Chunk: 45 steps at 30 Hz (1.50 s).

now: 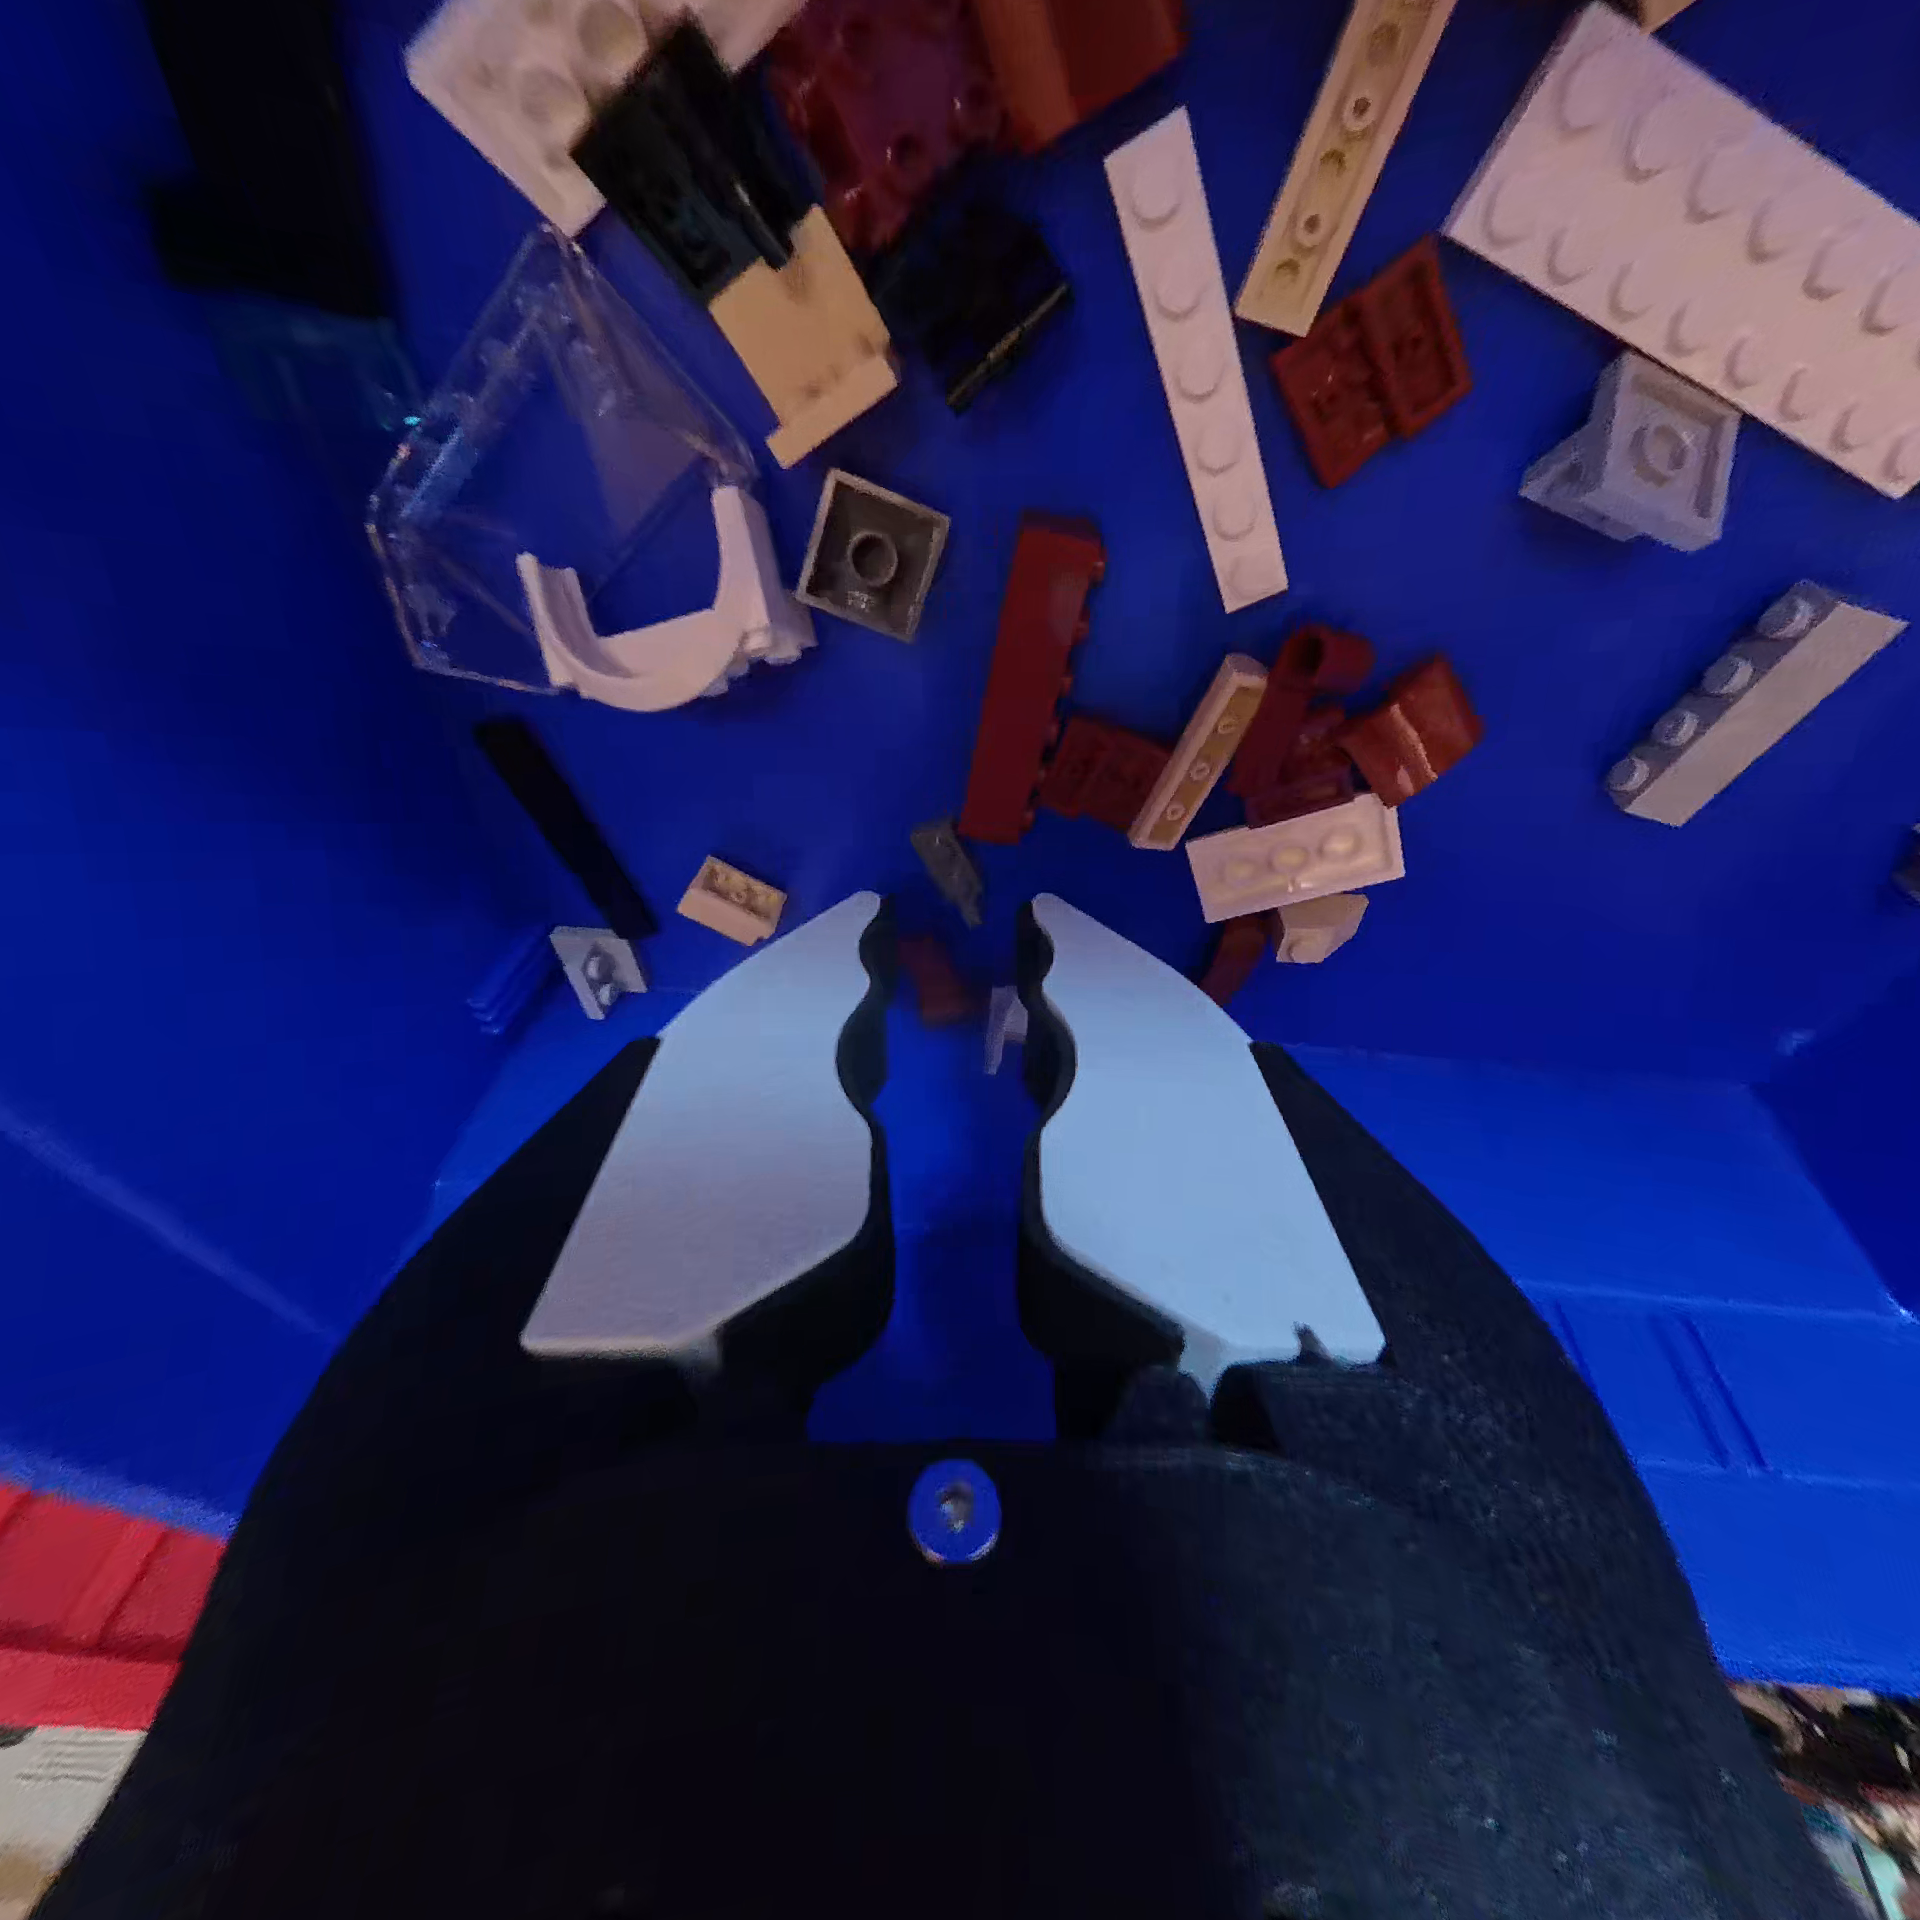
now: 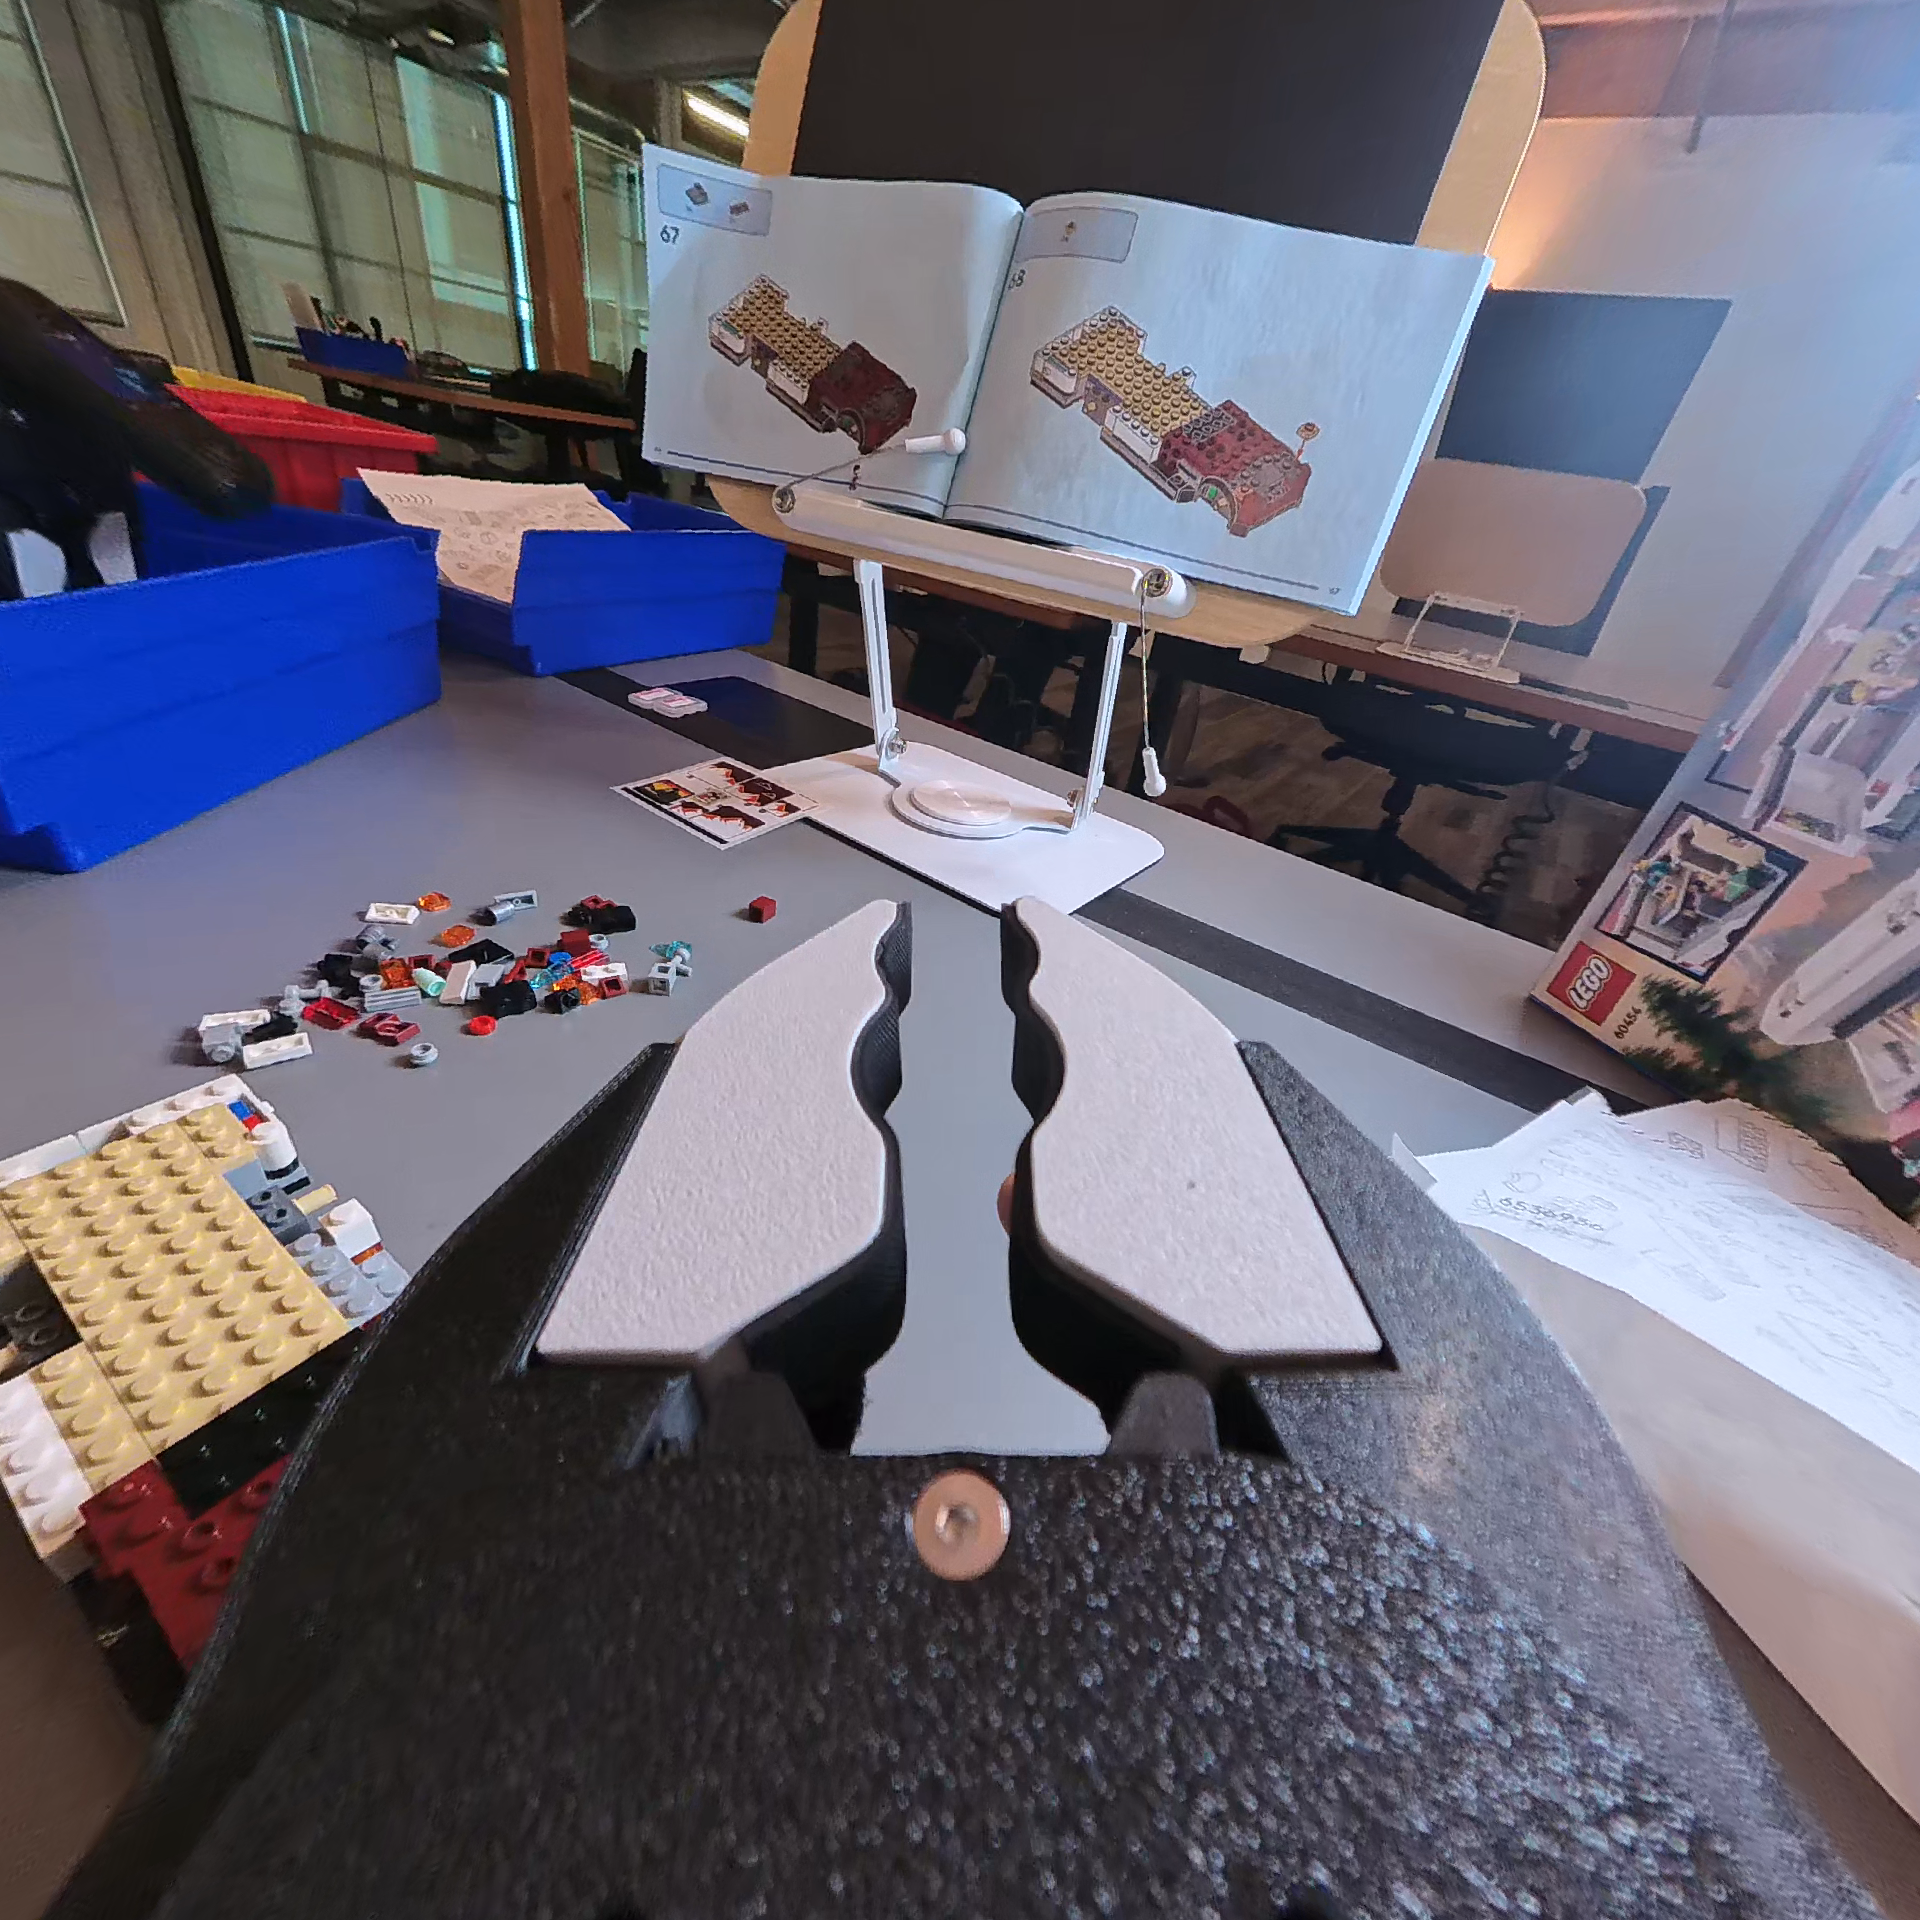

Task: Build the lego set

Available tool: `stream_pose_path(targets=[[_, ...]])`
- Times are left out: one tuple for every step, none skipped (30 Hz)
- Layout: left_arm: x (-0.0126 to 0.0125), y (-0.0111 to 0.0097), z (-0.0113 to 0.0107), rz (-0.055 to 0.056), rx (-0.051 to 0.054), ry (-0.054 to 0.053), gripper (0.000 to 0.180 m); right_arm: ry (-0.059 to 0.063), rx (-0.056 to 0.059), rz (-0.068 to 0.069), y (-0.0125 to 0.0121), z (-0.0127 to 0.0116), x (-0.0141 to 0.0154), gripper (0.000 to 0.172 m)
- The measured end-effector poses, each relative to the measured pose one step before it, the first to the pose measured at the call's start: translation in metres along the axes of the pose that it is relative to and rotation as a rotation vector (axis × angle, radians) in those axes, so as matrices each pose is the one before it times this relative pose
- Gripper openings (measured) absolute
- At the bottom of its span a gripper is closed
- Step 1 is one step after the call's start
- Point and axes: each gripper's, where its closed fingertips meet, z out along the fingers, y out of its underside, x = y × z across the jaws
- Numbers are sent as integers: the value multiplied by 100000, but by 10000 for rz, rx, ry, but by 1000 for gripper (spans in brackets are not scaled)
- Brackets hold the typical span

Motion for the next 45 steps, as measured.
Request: stream_pose_path(targets=[[239, 45, 284, -13, -157, 242, 23, -11, 3, 10, 3, -11, 20, 16], [324, -99, 247, -10, -43, 280, 22, -12, 2, 9, -6, 2, 22, 16], [74, -63, -20, -40, -44, 134, 19, -7, 6, 9, -14, -9, 14, 16], [-401, 0, -30, -87, -57, -185, 18, -12, 6, 9, -23, -16, 16, 16], [-2, 82, 67, -80, -126, 59, 9, -15, 10, 12, -41, -27, -2, 16], [83, 3, 21, 7, -67, 46, 8, -16, 22, 12, -78, -32, -14, 16], [10, 4, -6, 138, -50, -89, 8, -14, 38, 2, -111, -50, -16, 16], [77, 9, -38, 143, -40, -93, 8, -8, 47, -15, -159, -64, -28, 16], [530, -26, -154, 142, 21, 134, 7, -7, 52, -32, -187, -59, -26, 16], [374, 7, -545, 142, 68, -117, 7, -5, 57, -38, -206, -76, -23, 16], [157, -100, -1115, 156, 204, -404, 7, -4, 69, -36, -233, -87, -14, 16], [570, -565, -1687, 143, 522, -298, 7, -6, 74, -27, -237, -83, -8, 16], [957, -1028, -2159, 221, 733, -271, 6, -9, 70, -8, -216, -71, 14, 16], [1303, -1352, -2366, 360, 746, -289, 6, -14, 61, 12, -192, -49, 5, 16], [1748, -1625, -2330, 514, 670, -202, 7, -26, 43, 23, -140, -34, -37, 16], [2104, -1925, -2063, 670, 601, -126, 7, -37, 31, 18, -104, -23, -58, 16], [2285, -2264, -1621, 778, 555, -91, 7, -41, 35, -6, -107, -35, -90, 16], [2303, -2584, -1023, 850, 508, -79, 6, -33, 33, -30, -110, -28, -98, 16], [2304, -2754, -288, 934, 418, -28, 6, -19, 24, -37, -97, -27, -68, 16], [2156, -2777, 436, 1063, 294, -10, 6, -11, 23, -27, -96, -27, -64, 16], [1894, -2688, 1000, 1108, 203, -2, 6, -10, 22, -12, -82, -36, -54, 16], [1694, -2593, 1364, 993, 208, 141, 6, -8, 16, -15, -77, -33, -70, 16], [1412, -2434, 1584, 799, 235, 271, 7, 0, 13, -31, -55, -22, -66, 16], [886, -2156, 1648, 617, 243, 222, 7, -3, 1, -51, -22, -11, -80, 16], [438, -1737, 1563, 499, 208, 147, 7, -2, -9, -75, 9, 2, -85, 16], [282, -1383, 1401, 412, 204, 185, 7, -4, -21, -93, 53, 5, -80, 15], [110, -1127, 1195, 286, 250, 189, 7, 1, -35, -90, 75, 23, -62, 15], [38, -684, 963, 163, 120, 198, 7, 10, -28, -58, 63, 14, -29, 15], [-36, -309, 740, 121, 23, 157, 8, 5, -10, -19, 26, -1, -18, 15], [-39, -251, 550, 89, 96, 135, 9, -1, -2, 0, -9, -8, -7, 15], [-14, -209, 443, -1, 153, 125, 12, -7, 8, 1, -33, -7, -19, 15], [11, -89, 335, -52, 117, 103, 15, -12, 16, -2, -70, -20, 3, 15], [-92, 19, 232, -72, 88, -4, 18, -18, 14, -1, -55, -9, 6, 15], [-108, 136, 91, -106, 47, -42, 22, -13, 6, 2, -33, -8, 15, 15], [-73, 268, -171, -141, 3, -51, 25, -10, -2, 14, 5, -9, 42, 15], [-225, 234, -500, -163, 80, -185, 26, -11, -1, 29, 6, -2, 36, 15], [-310, 171, -855, -238, 211, -243, 26, -8, 6, 40, -14, -17, 41, 15], [-396, 196, -1148, -365, 268, -267, 26, -4, 17, 44, -42, -22, 31, 15], [-592, 227, -1417, -429, 330, -374, 26, -5, 32, 42, -87, -31, 15, 15], [-836, 296, -1652, -444, 374, -519, 26, 2, 30, 33, -87, -32, 16, 15], [-978, 506, -1873, -460, 293, -571, 26, 14, 32, 26, -105, -36, 17, 15], [-1355, 620, -2099, -478, 281, -752, 26, 30, 44, 18, -125, -48, 36, 15], [-1651, 593, -2260, -533, 366, -842, 25, 61, 57, 4, -145, -52, 72, 16], [-1915, 555, -2337, -635, 426, -891, 24, 86, 70, -7, -181, -62, 138, 16], [-2284, 628, -2290, -705, 390, -1002, 21, 98, 92, -5, -224, -95, 162, 17]])
